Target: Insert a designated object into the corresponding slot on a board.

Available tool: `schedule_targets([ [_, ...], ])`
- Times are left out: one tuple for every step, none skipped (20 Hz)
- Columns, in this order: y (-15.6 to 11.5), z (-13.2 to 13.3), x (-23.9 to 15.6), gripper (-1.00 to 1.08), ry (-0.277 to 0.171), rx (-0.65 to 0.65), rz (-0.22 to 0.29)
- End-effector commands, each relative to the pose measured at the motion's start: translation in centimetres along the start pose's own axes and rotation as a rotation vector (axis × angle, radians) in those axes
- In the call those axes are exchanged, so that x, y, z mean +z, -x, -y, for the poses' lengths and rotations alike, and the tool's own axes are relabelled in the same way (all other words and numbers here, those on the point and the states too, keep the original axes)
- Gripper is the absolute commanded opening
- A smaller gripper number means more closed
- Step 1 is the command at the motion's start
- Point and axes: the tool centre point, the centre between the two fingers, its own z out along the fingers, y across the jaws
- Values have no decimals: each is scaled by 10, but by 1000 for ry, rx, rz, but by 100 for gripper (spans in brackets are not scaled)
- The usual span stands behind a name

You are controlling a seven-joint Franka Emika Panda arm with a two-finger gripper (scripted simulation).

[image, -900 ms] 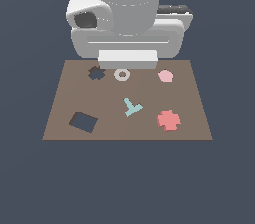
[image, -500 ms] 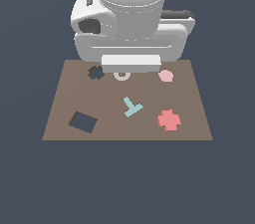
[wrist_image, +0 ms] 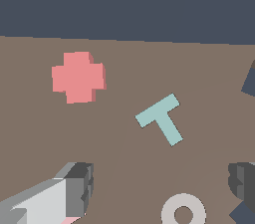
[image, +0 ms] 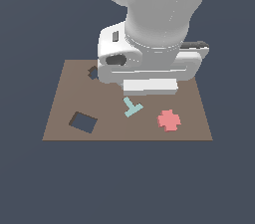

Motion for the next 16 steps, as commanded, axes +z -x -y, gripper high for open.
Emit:
schedule_targets([
  [-11,13,12,100,-1,-11,0],
  [-15,18,17,100,-1,-15,0],
  [-20,23,23,100,-1,-20,0],
  [-25,29,28,100,-1,-25,0],
  [-29,34,33,100,-1,-29,0],
  [-34,39,38,100,-1,-33,0],
  [-38,44,42,100,-1,-37,-1],
  [-41,48,46,100,-1,-41,-1],
  [-45,52,50,100,-1,-45,-1],
  [-48,56,53,100,-1,-48,-1],
  [-51,59,56,100,-1,-51,-1],
  [-54,62,59,100,-1,-53,-1],
  [-56,65,62,100,-1,-56,-1],
  [-58,67,64,100,-1,-58,-1],
  [-60,70,66,100,-1,-60,-1],
  [-62,72,68,100,-1,-61,-1],
])
